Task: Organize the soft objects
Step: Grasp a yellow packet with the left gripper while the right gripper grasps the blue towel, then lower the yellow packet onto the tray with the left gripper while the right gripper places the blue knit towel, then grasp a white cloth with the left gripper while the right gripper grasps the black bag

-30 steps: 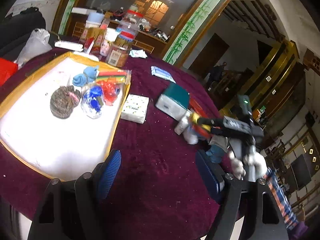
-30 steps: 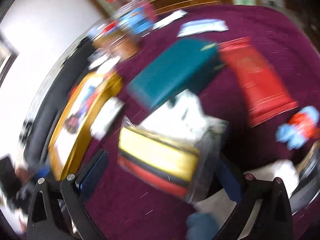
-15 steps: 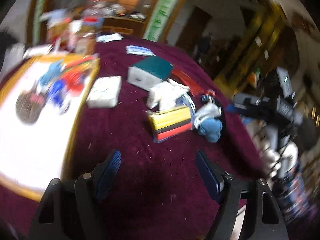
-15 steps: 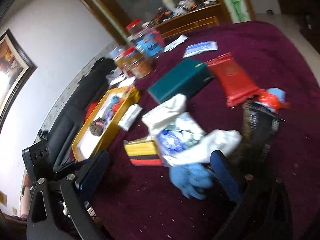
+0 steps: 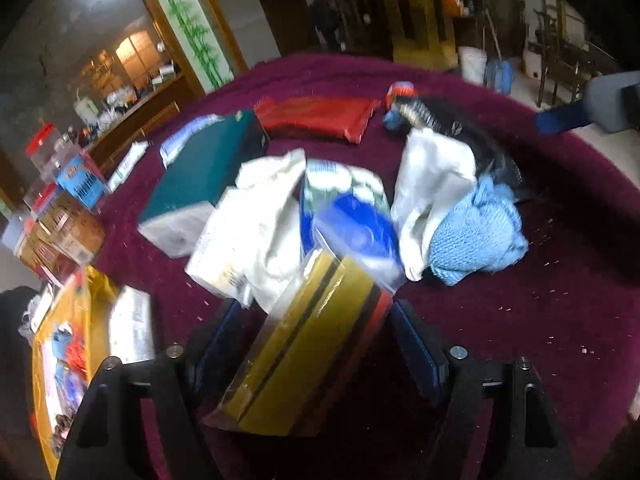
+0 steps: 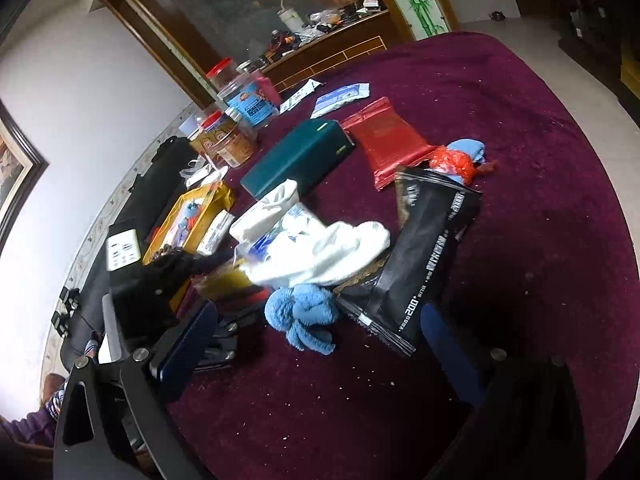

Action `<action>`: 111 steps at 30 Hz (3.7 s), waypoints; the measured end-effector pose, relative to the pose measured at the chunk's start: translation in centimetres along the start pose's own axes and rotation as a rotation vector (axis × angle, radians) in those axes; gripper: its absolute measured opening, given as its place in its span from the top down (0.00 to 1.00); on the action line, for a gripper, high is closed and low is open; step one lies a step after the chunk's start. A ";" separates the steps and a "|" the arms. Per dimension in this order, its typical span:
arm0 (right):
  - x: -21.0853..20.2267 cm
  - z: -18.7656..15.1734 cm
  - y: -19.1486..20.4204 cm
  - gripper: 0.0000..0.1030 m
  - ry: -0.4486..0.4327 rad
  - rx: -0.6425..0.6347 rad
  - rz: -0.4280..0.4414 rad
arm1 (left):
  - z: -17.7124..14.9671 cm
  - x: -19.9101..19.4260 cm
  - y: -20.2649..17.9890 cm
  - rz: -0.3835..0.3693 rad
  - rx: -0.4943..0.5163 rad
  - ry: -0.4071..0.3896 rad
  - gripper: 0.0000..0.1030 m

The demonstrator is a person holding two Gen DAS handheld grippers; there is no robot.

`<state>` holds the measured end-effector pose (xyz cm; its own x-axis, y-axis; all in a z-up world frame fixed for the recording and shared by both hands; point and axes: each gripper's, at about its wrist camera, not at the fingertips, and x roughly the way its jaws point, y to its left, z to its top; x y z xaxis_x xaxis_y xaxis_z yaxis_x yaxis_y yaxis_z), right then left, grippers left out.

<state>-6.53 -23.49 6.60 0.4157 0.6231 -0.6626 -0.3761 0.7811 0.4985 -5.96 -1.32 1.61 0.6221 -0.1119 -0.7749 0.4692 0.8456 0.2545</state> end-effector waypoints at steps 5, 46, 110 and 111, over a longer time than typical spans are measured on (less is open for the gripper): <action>1.7 -1.1 3.1 0.01 0.032 -0.144 -0.082 | -0.6 -1.6 1.5 -0.087 -0.121 -0.018 0.81; 16.1 2.7 29.0 0.67 0.174 -0.493 0.027 | -18.9 -8.0 28.1 0.139 -0.856 0.064 0.74; 3.5 2.3 -2.5 0.00 -0.217 0.135 -0.143 | -9.5 -12.5 4.9 -0.279 -0.672 -0.135 0.23; 3.2 2.3 -2.8 0.00 -0.224 0.147 -0.126 | -9.3 -12.4 4.6 -0.280 -0.662 -0.132 0.23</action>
<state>-2.24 -23.59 4.33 0.6300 0.5015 -0.5929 -0.1922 0.8404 0.5067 -17.36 8.86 7.04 0.6243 -0.3969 -0.6728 0.1705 0.9098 -0.3785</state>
